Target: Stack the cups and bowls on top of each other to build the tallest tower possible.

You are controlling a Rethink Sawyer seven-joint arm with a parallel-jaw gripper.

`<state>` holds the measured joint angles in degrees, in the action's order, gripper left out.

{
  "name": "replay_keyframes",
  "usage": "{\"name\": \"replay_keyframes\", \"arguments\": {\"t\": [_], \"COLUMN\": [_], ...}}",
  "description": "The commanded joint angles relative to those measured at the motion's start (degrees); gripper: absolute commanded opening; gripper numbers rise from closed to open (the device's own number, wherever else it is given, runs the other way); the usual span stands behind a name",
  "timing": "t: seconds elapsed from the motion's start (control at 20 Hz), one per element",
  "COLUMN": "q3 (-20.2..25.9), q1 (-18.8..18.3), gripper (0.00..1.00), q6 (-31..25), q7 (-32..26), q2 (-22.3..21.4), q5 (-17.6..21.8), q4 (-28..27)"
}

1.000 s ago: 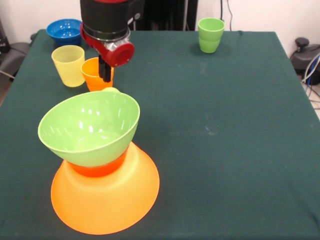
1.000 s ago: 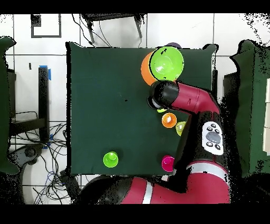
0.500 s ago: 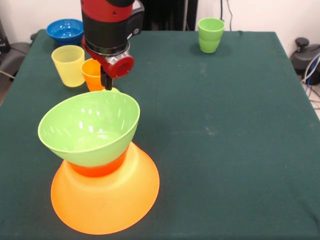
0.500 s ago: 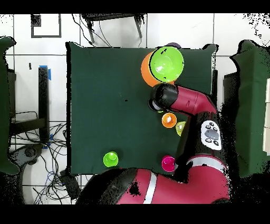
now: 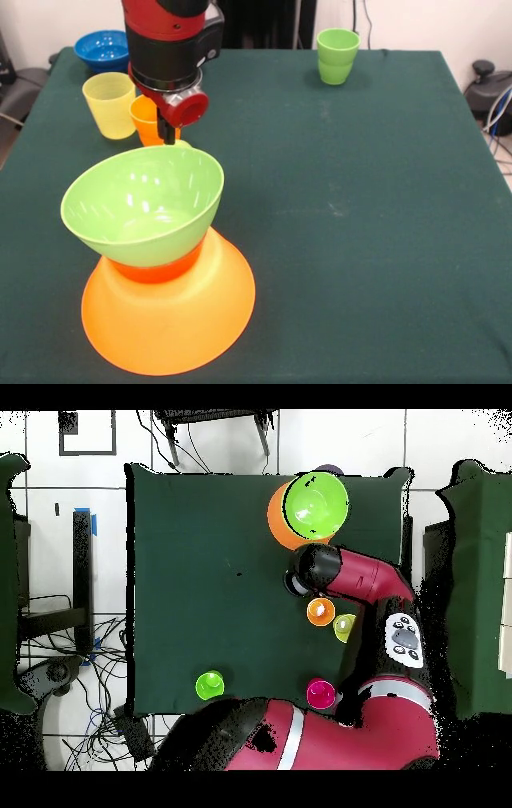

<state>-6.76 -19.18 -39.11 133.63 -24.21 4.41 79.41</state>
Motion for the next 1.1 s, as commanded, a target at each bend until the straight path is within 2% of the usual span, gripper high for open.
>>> {"name": "replay_keyframes", "arguments": {"t": [0.05, 0.6, 1.1], "q3": [5.06, 5.82, 6.35], "q1": [-0.38, -2.20, -3.69], "gripper": [0.00, 0.00, 0.00], "q6": [2.19, 3.92, 3.21], "q7": [-4.73, -6.38, -8.28], "q2": [1.34, 2.90, 3.28], "q5": [3.81, 4.47, 5.28], "q4": [-1.04, -2.25, -3.94]}}
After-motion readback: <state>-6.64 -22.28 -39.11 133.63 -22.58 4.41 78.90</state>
